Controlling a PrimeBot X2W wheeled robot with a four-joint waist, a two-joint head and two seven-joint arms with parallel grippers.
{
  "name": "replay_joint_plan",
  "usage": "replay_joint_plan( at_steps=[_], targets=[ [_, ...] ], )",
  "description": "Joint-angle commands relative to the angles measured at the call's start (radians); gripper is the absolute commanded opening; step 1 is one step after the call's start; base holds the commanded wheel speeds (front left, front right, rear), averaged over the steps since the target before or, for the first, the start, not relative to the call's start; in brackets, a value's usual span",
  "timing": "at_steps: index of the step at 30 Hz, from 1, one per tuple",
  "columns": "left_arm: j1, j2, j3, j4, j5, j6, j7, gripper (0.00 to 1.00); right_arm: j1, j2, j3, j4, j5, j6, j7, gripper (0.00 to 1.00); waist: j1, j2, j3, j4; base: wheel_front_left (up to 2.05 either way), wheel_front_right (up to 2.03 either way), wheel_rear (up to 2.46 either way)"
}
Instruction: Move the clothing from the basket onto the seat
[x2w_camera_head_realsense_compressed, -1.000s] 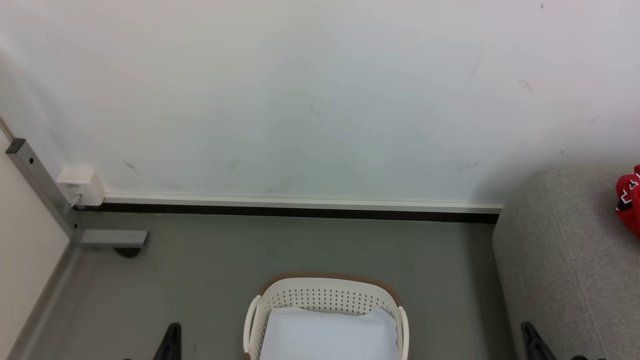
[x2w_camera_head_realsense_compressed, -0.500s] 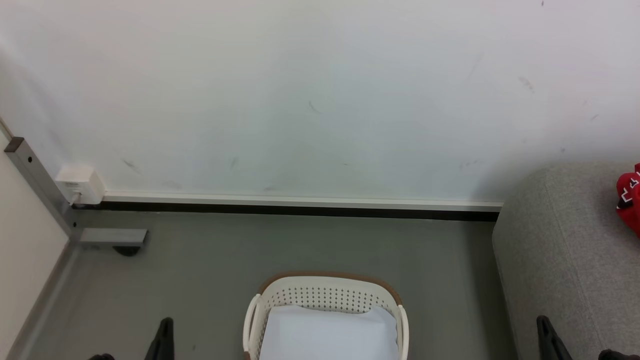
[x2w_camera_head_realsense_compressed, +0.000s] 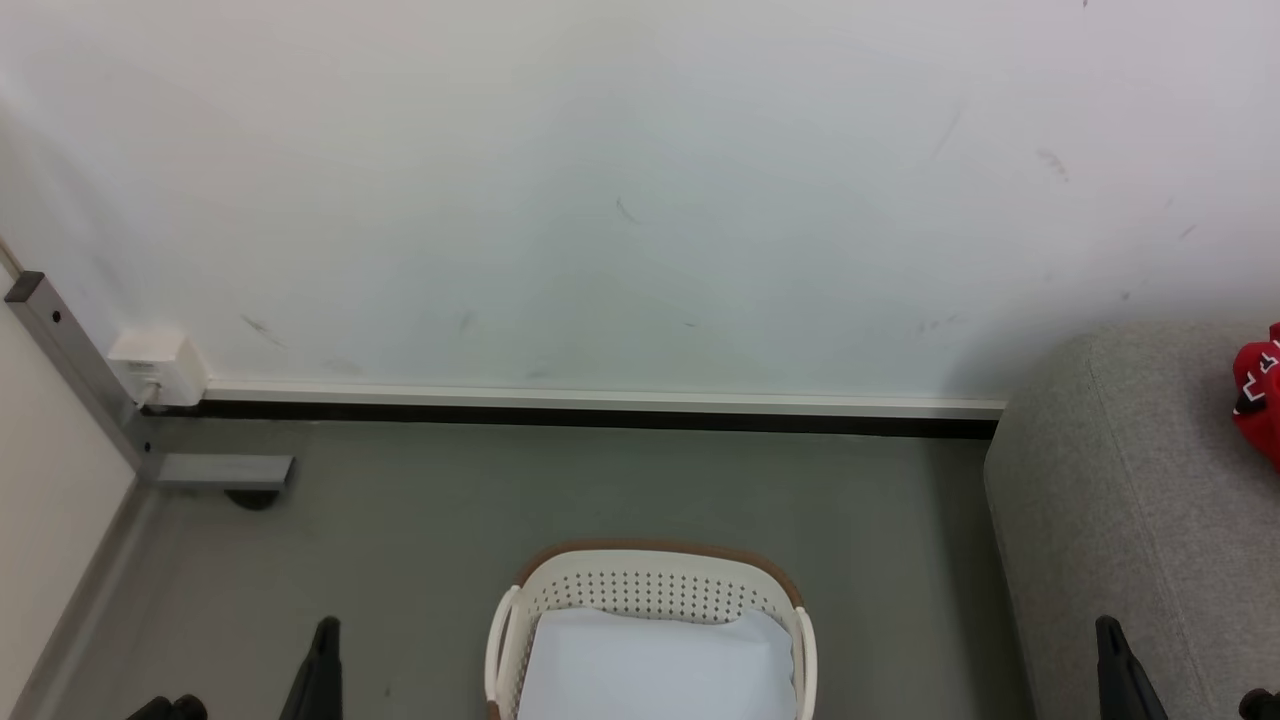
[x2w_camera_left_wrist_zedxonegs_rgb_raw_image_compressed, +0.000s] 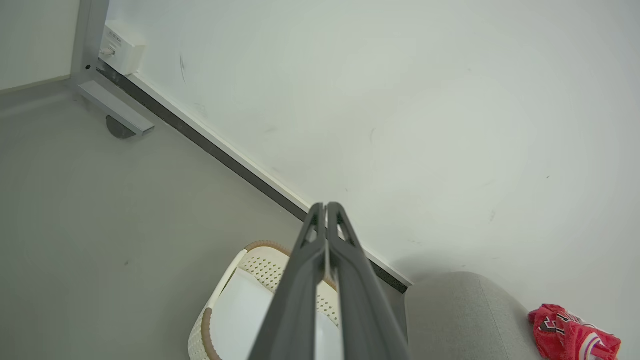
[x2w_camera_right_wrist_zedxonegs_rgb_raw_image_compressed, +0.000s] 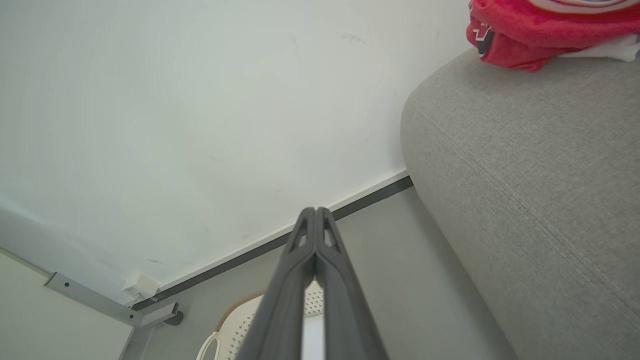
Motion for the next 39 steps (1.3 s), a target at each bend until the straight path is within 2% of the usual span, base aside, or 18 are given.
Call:
replay_joint_plan(
  at_steps=[1, 39],
  targets=[
    [-0.025, 0.001, 0.011, -0.007, -0.037, -0.007, 0.011, 0.00, -0.031, -0.007, -0.005, -0.021, 0.040, -0.001, 0.009, 0.00, 0.0000, 0.0000, 0.000, 0.000, 0.00, 0.00, 0.00],
    [-0.087, -0.023, 0.068, 0.006, -0.466, -0.046, 0.132, 0.00, -0.075, -0.009, -0.047, -0.051, 0.513, -0.001, 0.129, 0.00, 0.0000, 0.0000, 0.015, -0.005, 0.00, 0.00, 0.00]
  ],
)
